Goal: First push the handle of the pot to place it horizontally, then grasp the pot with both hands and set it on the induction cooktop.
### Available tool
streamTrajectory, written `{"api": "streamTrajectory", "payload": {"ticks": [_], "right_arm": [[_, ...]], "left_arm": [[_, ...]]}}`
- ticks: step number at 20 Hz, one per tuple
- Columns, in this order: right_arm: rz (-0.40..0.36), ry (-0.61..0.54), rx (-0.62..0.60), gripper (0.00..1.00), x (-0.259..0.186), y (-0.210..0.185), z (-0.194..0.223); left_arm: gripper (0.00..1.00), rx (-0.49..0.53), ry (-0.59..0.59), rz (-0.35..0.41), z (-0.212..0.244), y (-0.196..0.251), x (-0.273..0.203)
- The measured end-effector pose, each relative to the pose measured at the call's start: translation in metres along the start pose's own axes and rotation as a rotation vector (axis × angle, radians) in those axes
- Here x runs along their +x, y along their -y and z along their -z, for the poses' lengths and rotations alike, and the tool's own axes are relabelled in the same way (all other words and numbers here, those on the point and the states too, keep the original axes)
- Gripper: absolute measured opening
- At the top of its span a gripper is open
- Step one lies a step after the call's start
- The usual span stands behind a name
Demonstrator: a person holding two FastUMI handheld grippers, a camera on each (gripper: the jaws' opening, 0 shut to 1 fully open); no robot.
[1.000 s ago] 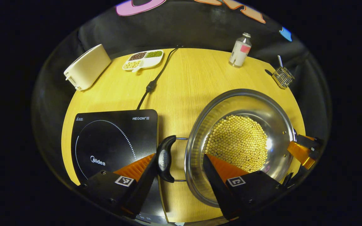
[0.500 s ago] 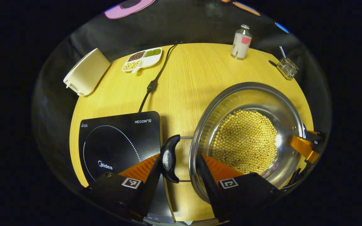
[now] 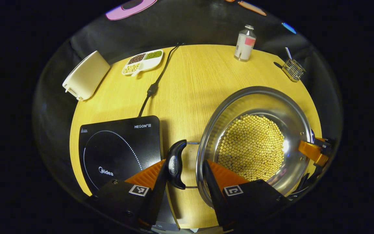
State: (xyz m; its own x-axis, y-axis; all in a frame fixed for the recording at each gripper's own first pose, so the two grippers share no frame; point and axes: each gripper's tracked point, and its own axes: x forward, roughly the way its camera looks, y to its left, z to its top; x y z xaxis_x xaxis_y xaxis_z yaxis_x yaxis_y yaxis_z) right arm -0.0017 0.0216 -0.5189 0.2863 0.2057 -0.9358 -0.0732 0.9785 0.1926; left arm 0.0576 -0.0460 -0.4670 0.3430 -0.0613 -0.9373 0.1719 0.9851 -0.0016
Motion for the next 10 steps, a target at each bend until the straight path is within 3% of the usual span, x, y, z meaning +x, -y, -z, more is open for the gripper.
{"api": "streamTrajectory", "payload": {"ticks": [1, 3, 7, 9, 10], "right_arm": [[0.001, 0.004, 0.013, 0.55, -0.002, 0.001, 0.002], [0.003, 0.007, 0.025, 0.46, -0.004, 0.005, -0.001], [0.009, 0.001, 0.029, 0.52, -0.008, 0.008, 0.004], [0.010, 0.007, 0.025, 0.40, -0.015, 0.010, 0.007], [0.009, 0.008, 0.024, 0.40, -0.016, 0.011, 0.007]], "left_arm": [[0.69, -0.007, 0.001, 0.008, 0.001, 0.002, -0.002], [0.68, -0.027, -0.002, 0.019, 0.005, 0.006, -0.002], [0.69, -0.028, -0.006, 0.024, 0.010, 0.010, -0.002], [0.69, -0.039, -0.005, 0.021, 0.012, 0.011, -0.006], [0.70, -0.039, -0.007, 0.019, 0.013, 0.012, -0.009]]}}
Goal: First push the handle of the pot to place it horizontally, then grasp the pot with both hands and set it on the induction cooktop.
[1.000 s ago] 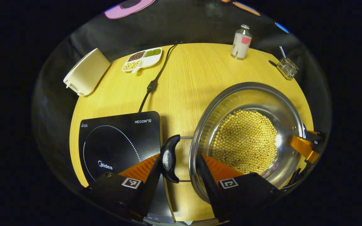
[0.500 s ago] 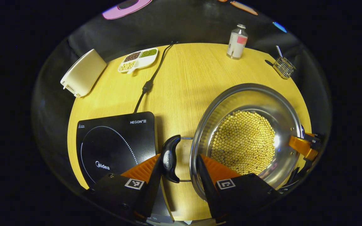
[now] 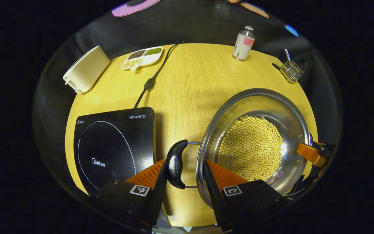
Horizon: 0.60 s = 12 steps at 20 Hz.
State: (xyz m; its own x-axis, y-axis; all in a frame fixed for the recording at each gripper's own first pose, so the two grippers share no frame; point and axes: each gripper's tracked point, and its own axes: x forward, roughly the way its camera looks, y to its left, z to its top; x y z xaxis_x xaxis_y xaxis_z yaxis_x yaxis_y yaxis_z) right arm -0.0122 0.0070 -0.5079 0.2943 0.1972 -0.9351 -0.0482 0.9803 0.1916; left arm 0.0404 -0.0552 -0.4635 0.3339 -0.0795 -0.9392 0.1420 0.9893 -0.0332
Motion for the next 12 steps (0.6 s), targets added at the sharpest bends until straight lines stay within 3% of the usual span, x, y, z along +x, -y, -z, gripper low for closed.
{"api": "streamTrajectory", "payload": {"ticks": [7, 8, 9, 12], "right_arm": [[-0.029, -0.002, -0.002, 0.40, -0.011, -0.001, -0.001], [-0.035, -0.001, -0.010, 0.46, -0.015, -0.002, -0.002], [-0.041, 0.000, -0.021, 0.40, -0.016, -0.004, -0.002], [-0.051, 0.007, -0.047, 0.40, -0.022, -0.012, -0.004]], "left_arm": [[0.69, -0.007, 0.025, -0.024, 0.004, 0.001, -0.022], [0.67, -0.015, 0.028, -0.031, 0.007, -0.001, -0.027], [0.67, -0.024, 0.031, -0.038, 0.009, -0.003, -0.031], [0.67, -0.057, 0.036, -0.045, 0.016, -0.009, -0.040]]}}
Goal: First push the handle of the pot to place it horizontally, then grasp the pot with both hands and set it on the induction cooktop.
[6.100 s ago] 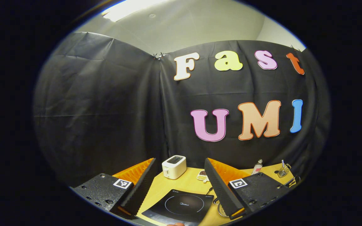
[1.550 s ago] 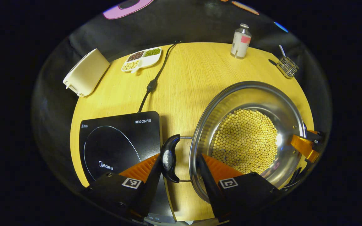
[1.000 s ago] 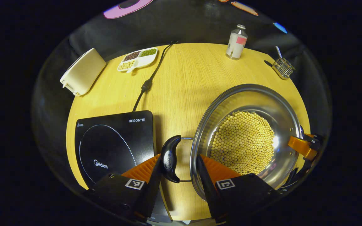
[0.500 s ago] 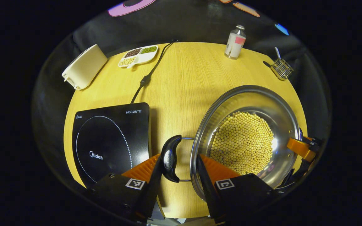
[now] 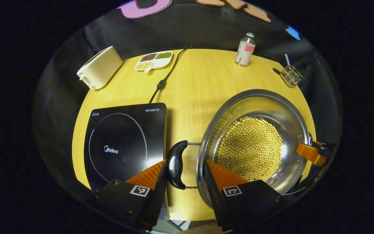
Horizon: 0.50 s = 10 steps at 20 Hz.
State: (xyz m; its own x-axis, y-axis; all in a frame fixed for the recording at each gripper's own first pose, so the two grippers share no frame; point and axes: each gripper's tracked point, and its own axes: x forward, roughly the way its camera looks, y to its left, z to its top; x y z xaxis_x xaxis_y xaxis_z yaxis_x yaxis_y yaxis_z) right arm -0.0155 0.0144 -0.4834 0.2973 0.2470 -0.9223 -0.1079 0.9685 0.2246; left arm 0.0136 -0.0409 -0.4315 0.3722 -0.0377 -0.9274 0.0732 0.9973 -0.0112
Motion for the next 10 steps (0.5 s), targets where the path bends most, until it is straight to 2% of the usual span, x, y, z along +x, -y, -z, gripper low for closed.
{"api": "streamTrajectory", "payload": {"ticks": [4, 10], "right_arm": [[0.017, 0.009, -0.014, 0.39, -0.011, -0.012, -0.002], [0.086, 0.033, 0.017, 0.40, -0.035, -0.033, 0.000]], "left_arm": [[0.69, -0.019, -0.008, 0.012, 0.004, -0.009, -0.008], [0.69, 0.029, -0.003, 0.067, -0.004, -0.027, -0.016]]}}
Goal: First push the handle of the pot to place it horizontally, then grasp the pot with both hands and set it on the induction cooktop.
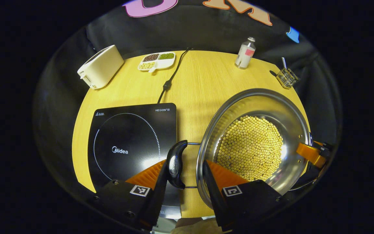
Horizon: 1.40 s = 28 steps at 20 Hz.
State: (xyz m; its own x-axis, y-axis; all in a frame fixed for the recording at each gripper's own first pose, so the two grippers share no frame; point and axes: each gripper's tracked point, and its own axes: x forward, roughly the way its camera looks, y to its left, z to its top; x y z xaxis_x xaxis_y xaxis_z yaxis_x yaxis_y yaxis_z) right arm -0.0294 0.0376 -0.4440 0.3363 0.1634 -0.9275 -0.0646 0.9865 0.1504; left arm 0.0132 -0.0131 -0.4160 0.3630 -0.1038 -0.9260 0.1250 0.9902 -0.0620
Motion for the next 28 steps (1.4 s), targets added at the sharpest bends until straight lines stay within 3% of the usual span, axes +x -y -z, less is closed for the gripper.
{"api": "streamTrajectory", "payload": {"ticks": [5, 6, 12, 13, 28], "right_arm": [[0.043, 0.017, 0.036, 0.40, -0.020, -0.023, 0.008], [0.048, 0.021, 0.044, 0.45, -0.023, -0.028, 0.009], [0.048, 0.037, 0.053, 0.46, -0.031, -0.063, 0.009], [0.044, 0.036, 0.048, 0.40, -0.029, -0.071, 0.009], [-0.074, -0.037, -0.031, 0.40, 0.017, -0.215, 0.015]], "left_arm": [[0.68, 0.048, 0.010, 0.035, -0.005, -0.022, -0.011], [0.69, 0.055, 0.010, 0.038, -0.006, -0.026, -0.013], [0.68, 0.061, 0.027, 0.038, -0.011, -0.060, -0.023], [0.67, 0.055, 0.027, 0.035, -0.010, -0.068, -0.024], [0.67, -0.065, -0.017, -0.065, 0.013, -0.214, -0.024]]}}
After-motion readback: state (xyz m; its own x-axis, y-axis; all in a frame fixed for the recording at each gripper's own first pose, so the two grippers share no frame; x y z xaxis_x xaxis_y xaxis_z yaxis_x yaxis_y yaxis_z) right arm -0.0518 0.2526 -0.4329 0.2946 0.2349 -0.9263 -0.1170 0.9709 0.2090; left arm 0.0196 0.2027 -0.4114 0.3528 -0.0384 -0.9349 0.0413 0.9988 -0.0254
